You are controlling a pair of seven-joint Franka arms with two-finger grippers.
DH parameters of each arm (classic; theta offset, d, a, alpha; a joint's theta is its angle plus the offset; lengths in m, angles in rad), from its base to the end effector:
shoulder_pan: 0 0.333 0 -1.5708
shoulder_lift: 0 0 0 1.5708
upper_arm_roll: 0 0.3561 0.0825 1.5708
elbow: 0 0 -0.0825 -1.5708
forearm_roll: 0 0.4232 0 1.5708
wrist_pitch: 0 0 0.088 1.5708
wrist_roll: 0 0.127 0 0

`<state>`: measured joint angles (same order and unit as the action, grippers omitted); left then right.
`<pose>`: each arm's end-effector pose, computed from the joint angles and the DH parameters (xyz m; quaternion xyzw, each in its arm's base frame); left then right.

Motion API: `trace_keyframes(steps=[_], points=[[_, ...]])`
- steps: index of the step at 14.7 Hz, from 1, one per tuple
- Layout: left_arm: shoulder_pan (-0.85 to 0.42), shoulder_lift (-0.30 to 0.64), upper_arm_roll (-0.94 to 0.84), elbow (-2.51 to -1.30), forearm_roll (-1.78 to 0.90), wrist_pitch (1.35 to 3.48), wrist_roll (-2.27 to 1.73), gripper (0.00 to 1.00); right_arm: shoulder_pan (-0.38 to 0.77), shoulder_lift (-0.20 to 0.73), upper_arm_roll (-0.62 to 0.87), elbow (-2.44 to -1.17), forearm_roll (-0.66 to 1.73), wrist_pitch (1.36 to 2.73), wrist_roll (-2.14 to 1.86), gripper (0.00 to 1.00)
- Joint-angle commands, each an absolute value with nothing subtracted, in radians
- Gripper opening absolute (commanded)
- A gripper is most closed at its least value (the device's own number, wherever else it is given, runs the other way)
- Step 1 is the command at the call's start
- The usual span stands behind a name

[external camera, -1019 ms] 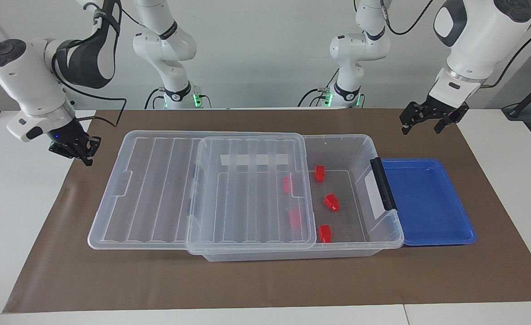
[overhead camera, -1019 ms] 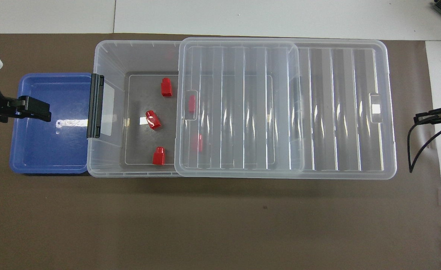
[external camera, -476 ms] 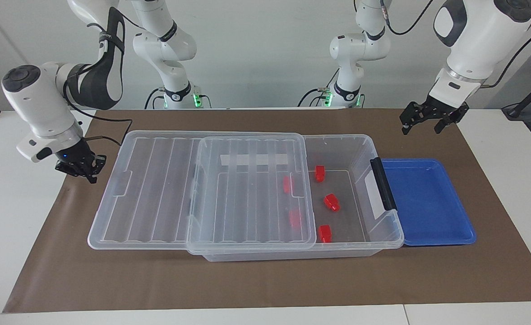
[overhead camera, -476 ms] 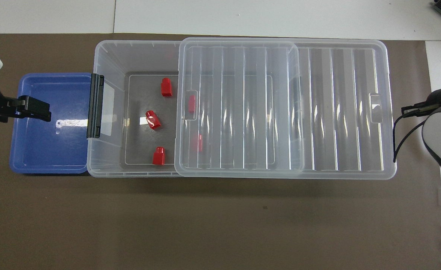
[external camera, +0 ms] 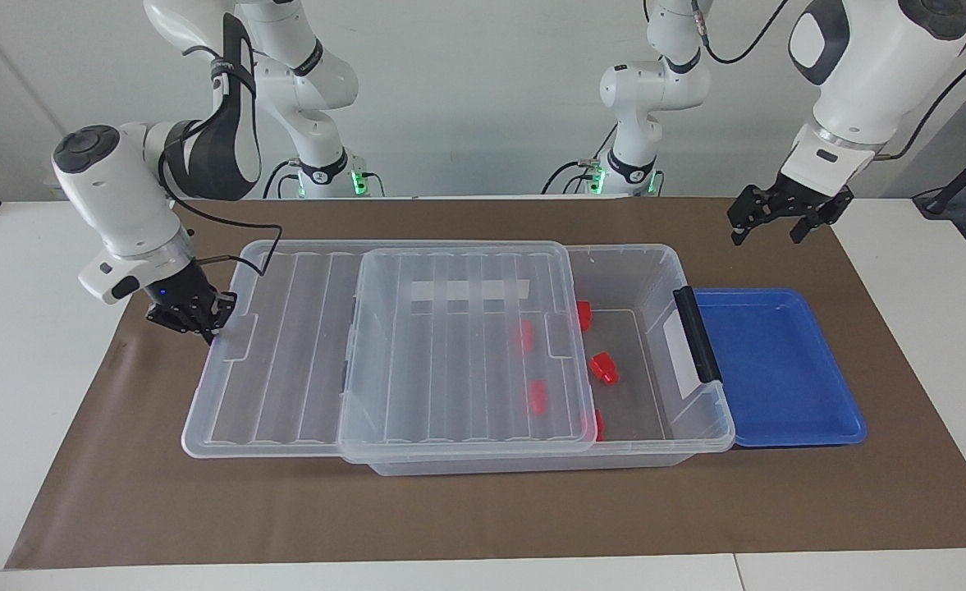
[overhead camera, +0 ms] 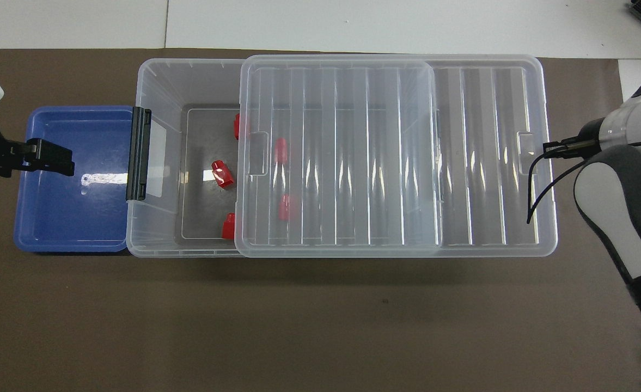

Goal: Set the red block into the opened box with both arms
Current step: 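Slide the clear lid back over the box with the right gripper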

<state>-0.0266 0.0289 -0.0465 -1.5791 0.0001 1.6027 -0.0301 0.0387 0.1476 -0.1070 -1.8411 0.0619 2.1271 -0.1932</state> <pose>0.6045 -0.0438 0.6258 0.9998 -0.0215 -0.0027 0.0005 0.6578 -0.0384 0.4637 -0.9962 -0.0489 -0.0716 0.0103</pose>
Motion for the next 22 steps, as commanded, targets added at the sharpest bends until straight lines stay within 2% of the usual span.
trace_keyframes(steps=[1,13,22], points=[[-0.017,0.034,-0.054,-1.575,0.018,1.615,-0.015,1.0,0.075,0.155,-0.101,-1.838,0.086,2.146,-0.128,0.0],[-0.017,0.032,-0.054,-1.577,0.018,1.615,-0.015,1.0,0.242,0.155,-0.1,-1.841,0.094,2.154,0.081,0.0],[-0.018,0.032,-0.054,-1.577,0.018,1.617,-0.017,1.0,0.282,0.153,-0.094,-1.847,0.161,2.158,0.106,0.0]])
